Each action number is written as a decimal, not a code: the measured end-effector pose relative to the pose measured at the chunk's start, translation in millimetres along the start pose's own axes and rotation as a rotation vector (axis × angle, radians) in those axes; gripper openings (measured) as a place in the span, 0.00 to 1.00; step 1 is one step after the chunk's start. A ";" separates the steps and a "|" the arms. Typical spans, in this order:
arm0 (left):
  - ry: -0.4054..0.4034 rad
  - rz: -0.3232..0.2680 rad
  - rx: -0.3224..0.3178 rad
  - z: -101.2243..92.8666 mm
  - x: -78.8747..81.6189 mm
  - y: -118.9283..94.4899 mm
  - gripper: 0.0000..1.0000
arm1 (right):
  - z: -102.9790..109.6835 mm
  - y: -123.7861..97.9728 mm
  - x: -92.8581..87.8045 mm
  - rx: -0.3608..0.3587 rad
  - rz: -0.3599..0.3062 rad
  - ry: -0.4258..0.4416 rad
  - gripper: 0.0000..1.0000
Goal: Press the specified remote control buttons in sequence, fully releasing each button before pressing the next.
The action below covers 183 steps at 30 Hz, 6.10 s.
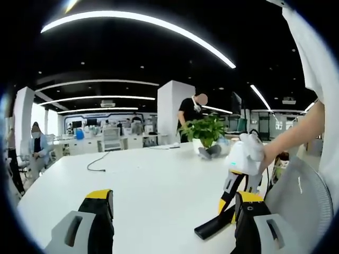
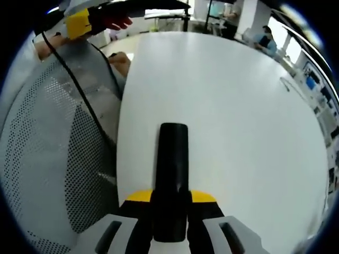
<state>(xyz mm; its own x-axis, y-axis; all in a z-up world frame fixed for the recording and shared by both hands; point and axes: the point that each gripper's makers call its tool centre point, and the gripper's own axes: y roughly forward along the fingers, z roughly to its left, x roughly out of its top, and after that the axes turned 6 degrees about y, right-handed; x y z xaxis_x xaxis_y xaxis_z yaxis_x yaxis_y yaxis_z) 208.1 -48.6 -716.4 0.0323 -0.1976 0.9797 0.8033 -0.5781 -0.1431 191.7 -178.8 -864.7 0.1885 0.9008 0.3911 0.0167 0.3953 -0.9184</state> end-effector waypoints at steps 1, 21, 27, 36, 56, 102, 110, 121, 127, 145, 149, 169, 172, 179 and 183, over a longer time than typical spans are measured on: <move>0.005 0.005 -0.001 -0.6 -0.8 0.3 0.99 | -0.1 0.0 0.1 0.000 -0.002 0.003 0.21; 0.019 0.069 0.035 8.4 -13.8 0.9 0.98 | -0.8 0.6 -0.6 -0.015 -0.039 -0.014 0.21; 0.029 0.072 0.037 9.1 -14.3 0.9 0.97 | -3.5 1.0 0.6 -0.008 -0.048 -0.003 0.21; 0.003 0.074 0.103 23.4 -17.0 -3.0 0.97 | -7.3 1.5 2.4 -0.008 -0.050 -0.003 0.21; 0.032 0.093 0.098 22.2 -20.3 -2.4 0.97 | -16.7 0.3 4.2 0.044 -0.058 0.012 0.21; 0.055 0.120 0.038 12.4 -25.8 0.0 0.96 | -48.8 2.8 13.5 0.052 -0.007 -0.079 0.21; 0.057 0.133 0.019 9.1 -28.2 1.4 0.96 | -54.9 3.3 15.4 0.048 -0.010 -0.085 0.21; 0.034 0.135 0.027 11.4 -29.5 1.2 0.96 | -66.6 4.3 19.8 0.051 -0.021 -0.078 0.21; 0.037 0.141 0.017 9.8 -30.5 1.7 0.95 | -70.4 4.7 22.3 0.032 -0.029 -0.070 0.21; -0.006 0.159 0.007 8.4 -35.4 1.6 0.94 | -87.6 5.5 25.4 0.020 -0.039 -0.039 0.21; 0.052 0.173 -0.016 2.5 -36.5 3.0 0.94 | -90.0 5.1 25.2 0.011 -0.046 -0.039 0.21; 0.019 0.151 0.039 15.2 -34.4 0.0 0.93 | -104.1 6.5 28.6 -0.009 -0.035 -0.067 0.21; 0.022 0.153 0.048 16.8 -34.5 -0.7 0.93 | -106.1 5.9 28.9 -0.005 -0.038 -0.051 0.21; 0.017 0.156 0.030 13.7 -35.6 0.4 0.92 | -117.0 6.9 32.2 -0.004 -0.050 -0.041 0.21; 0.032 0.163 0.022 11.9 -36.6 0.8 0.92 | -119.7 7.2 32.7 -0.004 -0.056 -0.039 0.21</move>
<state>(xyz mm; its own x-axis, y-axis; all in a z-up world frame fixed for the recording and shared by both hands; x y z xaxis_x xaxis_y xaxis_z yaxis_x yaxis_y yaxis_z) 214.7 -32.3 -750.8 0.1446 -0.3132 0.9386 0.8018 -0.5188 -0.2966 315.5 -168.1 -865.6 0.1487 0.8837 0.4438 0.0298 0.4445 -0.8953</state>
